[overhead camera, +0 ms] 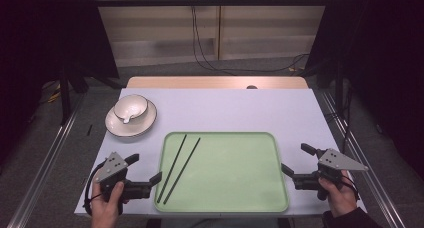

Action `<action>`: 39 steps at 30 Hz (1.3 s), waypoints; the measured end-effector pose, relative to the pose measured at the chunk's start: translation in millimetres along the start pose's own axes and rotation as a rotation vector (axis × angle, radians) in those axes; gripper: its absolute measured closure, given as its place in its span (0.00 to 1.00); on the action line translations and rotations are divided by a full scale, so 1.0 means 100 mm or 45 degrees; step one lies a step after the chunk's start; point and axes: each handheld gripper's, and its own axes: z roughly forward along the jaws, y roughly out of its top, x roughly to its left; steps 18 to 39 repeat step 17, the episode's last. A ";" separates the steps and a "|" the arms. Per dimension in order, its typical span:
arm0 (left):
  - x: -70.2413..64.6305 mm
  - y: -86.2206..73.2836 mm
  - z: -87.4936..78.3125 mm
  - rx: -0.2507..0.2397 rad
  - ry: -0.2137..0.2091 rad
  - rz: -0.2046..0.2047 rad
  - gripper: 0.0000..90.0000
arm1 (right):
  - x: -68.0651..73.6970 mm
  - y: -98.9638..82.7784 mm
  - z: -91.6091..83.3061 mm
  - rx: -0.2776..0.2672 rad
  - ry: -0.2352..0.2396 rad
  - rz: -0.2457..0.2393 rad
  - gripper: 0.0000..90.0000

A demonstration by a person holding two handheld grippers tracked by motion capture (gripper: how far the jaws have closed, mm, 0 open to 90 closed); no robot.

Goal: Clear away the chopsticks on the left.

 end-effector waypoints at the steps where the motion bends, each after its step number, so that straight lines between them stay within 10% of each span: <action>1: 0.01 -0.02 -0.05 -0.025 0.016 -0.002 0.02 | -0.01 0.00 -0.01 0.003 0.005 -0.001 0.03; 12: 0.09 -0.23 -0.29 -0.190 0.146 -0.157 0.01 | -0.02 -0.01 -0.08 -0.016 -0.022 0.004 0.03; 39: 0.13 -0.23 -0.28 -0.162 0.132 -0.142 0.01 | -0.03 -0.01 -0.06 -0.003 -0.016 0.014 0.03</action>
